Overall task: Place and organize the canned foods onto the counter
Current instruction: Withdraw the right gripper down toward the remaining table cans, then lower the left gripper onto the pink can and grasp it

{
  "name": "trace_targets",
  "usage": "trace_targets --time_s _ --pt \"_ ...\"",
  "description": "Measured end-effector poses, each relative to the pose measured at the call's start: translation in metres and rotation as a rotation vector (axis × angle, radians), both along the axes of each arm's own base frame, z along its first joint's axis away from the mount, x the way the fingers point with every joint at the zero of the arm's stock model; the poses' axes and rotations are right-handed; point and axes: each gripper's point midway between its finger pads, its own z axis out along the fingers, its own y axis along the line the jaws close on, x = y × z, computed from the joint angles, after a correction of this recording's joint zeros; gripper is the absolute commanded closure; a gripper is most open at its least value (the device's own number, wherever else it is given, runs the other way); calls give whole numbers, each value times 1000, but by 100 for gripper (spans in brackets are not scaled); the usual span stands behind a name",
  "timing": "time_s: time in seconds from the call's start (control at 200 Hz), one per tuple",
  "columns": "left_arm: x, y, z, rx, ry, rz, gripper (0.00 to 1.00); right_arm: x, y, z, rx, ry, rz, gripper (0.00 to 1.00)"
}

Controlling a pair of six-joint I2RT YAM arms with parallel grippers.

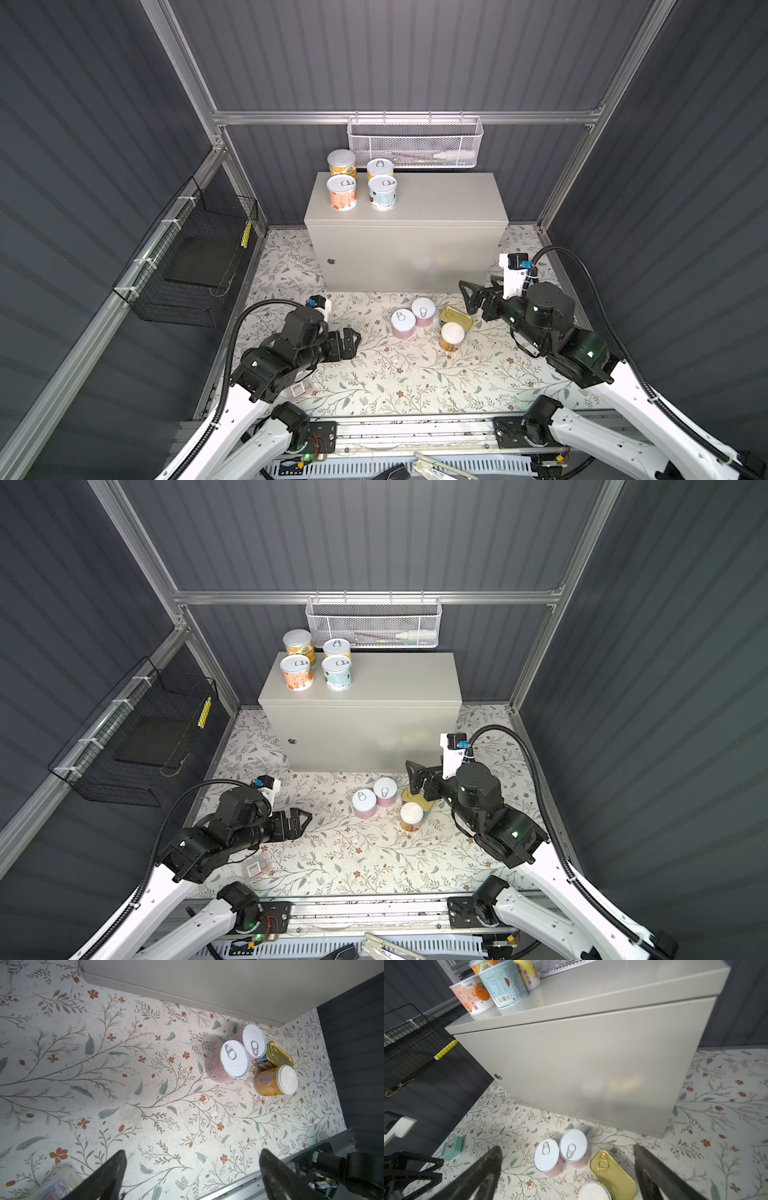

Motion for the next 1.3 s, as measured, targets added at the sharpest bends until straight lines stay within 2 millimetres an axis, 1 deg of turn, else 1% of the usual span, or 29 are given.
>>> trace_targets --time_s 0.22,0.4,0.525,0.66,0.87,1.071,1.176,1.301 --pt "0 -5 -1 -22 17 -6 0 -7 -3 -24 10 65 -7 1" --pt "5 -12 -10 -16 53 -19 0 -17 -9 -41 42 80 -7 1" --pt "9 -16 -17 -6 79 -23 0 -20 -11 -51 56 92 -9 1" --pt "13 -22 -19 -20 87 -27 0 -24 -15 -69 54 111 -14 1" --pt "25 -38 -29 -50 126 -35 0 -32 -21 -92 68 121 -19 1" --pt "39 -54 -37 -85 152 -41 0 -35 -25 -102 73 127 -27 1" --pt "44 -63 -46 -81 172 -54 0 -35 -26 -108 64 138 -31 1" --pt "44 -77 -61 -51 210 -87 0 -37 -26 -121 49 160 -32 1"
